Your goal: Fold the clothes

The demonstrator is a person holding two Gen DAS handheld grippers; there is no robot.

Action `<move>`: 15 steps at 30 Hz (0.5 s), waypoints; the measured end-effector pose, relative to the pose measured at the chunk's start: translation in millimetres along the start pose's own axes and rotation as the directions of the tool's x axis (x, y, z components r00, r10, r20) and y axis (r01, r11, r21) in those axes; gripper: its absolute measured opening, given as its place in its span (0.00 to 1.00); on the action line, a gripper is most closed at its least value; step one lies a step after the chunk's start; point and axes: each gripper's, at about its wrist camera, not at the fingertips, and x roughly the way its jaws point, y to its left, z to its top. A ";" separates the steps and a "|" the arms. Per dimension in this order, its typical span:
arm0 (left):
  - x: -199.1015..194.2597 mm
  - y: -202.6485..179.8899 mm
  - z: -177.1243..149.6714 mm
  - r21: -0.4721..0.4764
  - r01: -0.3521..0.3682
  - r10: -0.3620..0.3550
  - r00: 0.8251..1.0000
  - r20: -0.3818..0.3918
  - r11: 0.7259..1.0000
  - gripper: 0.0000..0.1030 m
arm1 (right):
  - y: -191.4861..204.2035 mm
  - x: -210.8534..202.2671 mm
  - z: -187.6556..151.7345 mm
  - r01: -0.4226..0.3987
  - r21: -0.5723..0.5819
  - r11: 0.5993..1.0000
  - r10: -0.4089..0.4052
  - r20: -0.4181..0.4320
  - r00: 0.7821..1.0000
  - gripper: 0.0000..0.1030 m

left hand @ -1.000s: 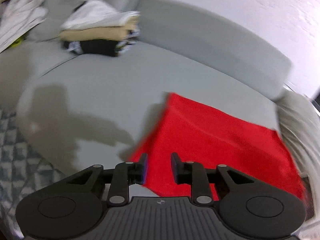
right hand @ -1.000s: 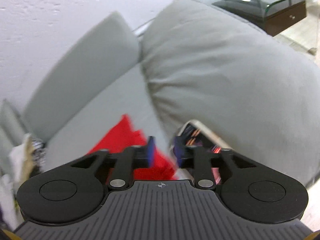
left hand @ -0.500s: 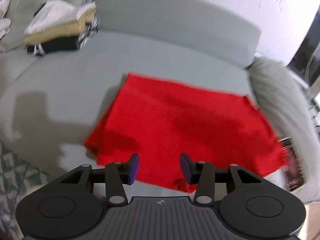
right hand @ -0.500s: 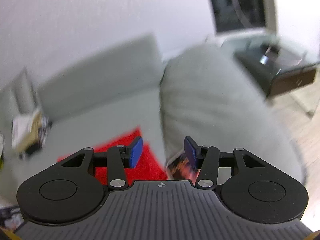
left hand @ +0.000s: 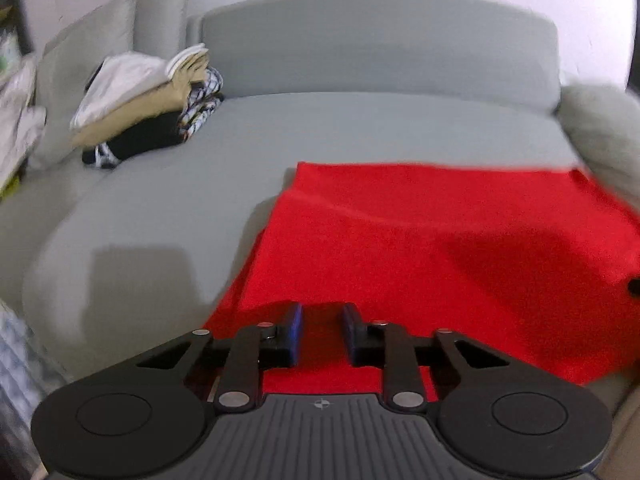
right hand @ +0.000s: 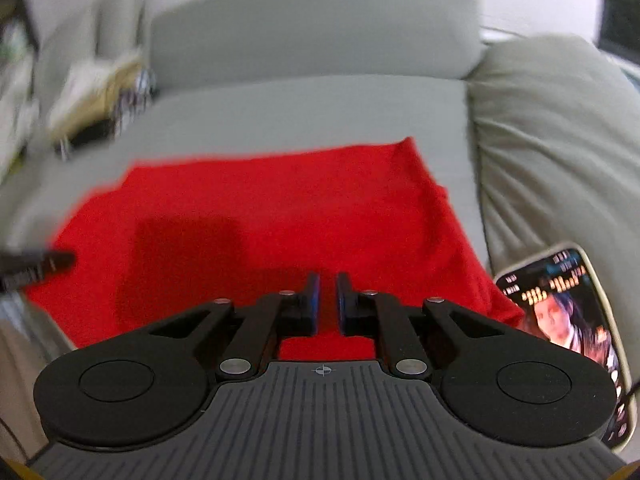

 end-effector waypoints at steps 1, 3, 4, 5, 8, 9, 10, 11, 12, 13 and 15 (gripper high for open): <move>-2.1 -6.3 1.7 0.051 -0.020 0.020 1.000 -0.007 0.999 0.25 | 0.7 1.5 -3.4 0.009 -0.027 1.000 -0.009 0.001 1.000 0.13; -4.1 -7.4 4.4 0.054 -0.027 0.029 0.999 -0.034 0.998 0.25 | 0.0 0.7 -9.9 0.013 -0.064 0.998 -0.012 0.020 1.000 0.14; -5.1 -5.2 5.4 0.040 -0.023 0.025 0.998 -0.050 0.999 0.25 | -3.4 -2.0 -11.0 0.013 -0.060 0.998 -0.012 0.014 1.000 0.14; -6.2 -3.0 6.4 0.026 -0.019 0.021 0.998 -0.065 0.999 0.25 | -7.5 -5.2 -11.4 0.013 -0.050 0.999 -0.013 0.004 1.000 0.14; -11.2 6.7 1.2 0.024 -0.005 0.009 0.988 -0.155 1.000 0.29 | -24.5 -21.4 -16.8 0.044 -0.001 0.999 -0.044 -0.055 0.998 0.13; -14.1 8.4 -1.0 0.033 -0.003 0.009 0.980 -0.199 0.999 0.30 | -32.4 -30.7 -20.8 0.045 0.034 0.998 -0.042 -0.070 0.997 0.14; -17.0 10.1 -3.3 0.042 0.000 0.010 0.970 -0.242 0.999 0.30 | -40.9 -41.0 -25.2 0.043 0.074 0.996 -0.036 -0.083 0.996 0.18; -20.3 11.9 -7.2 0.037 0.000 0.010 0.963 -0.268 0.999 0.30 | -50.5 -51.2 -29.4 0.031 0.130 0.991 -0.019 -0.093 0.995 0.22; -24.6 12.9 -10.2 0.029 -0.001 0.009 0.964 -0.266 1.000 0.30 | -62.5 -61.6 -34.7 0.025 0.203 0.979 -0.006 -0.096 0.995 0.34; -32.0 14.3 -13.9 0.019 0.003 0.002 0.968 -0.250 1.000 0.30 | -73.5 -70.5 -39.8 0.018 0.269 0.963 0.005 -0.088 0.996 0.43; -41.2 15.6 -15.4 -0.003 0.021 -0.022 0.976 -0.218 1.000 0.35 | -94.8 -90.5 -50.1 -0.029 0.389 0.921 0.047 -0.037 0.998 0.44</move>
